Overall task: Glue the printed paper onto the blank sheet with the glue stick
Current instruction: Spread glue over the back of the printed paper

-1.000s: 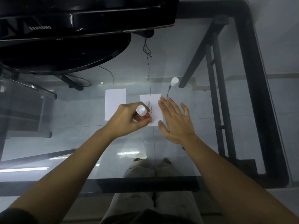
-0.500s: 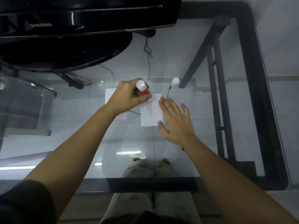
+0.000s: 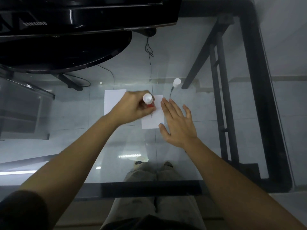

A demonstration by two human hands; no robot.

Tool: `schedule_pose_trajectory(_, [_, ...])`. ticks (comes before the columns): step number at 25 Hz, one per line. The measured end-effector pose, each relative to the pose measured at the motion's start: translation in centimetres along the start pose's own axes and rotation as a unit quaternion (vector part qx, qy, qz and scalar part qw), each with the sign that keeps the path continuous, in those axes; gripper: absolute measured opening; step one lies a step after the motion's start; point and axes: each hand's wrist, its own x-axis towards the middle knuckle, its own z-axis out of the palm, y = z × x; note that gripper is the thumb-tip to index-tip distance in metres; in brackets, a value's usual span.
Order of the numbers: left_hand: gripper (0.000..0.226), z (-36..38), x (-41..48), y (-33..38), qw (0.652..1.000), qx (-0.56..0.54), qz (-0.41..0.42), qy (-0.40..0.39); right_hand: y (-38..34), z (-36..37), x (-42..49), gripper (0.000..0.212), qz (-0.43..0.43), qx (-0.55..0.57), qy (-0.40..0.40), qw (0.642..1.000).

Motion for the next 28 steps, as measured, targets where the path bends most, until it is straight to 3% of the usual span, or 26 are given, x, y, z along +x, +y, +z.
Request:
schedule_pose_trajectory(6, [0.023,-0.8,1.9,0.0,0.996,-0.021,-0.06,0.063,0.0,0.2,-0.1,0.074,0.008,0.012,0.001,1.0])
schedule_pose_trajectory(12, [0.022,0.8,-2.8,1.4,0.999,-0.047,-0.022,0.006,0.0,0.3,-0.1,0.077,0.02,-0.007,0.006,1.0])
schedule_pose_trajectory(17, [0.026,0.9,-1.5,1.0,1.0,-0.011,-0.015,-0.017,0.0,0.2,0.0,0.079,0.027,-0.005,-0.005,1.0])
schedule_pose_trajectory(23, [0.023,-0.8,3.5,0.1,0.998,0.023,-0.029,0.049,-0.1,0.0,0.0,0.078,0.025,0.004,-0.003,1.0])
schedule_pose_trajectory(28, [0.019,-0.4,0.3,0.5,0.994,-0.006,-0.026,0.108,-0.1,0.0,-0.3,0.077,0.04,0.049,0.032,0.997])
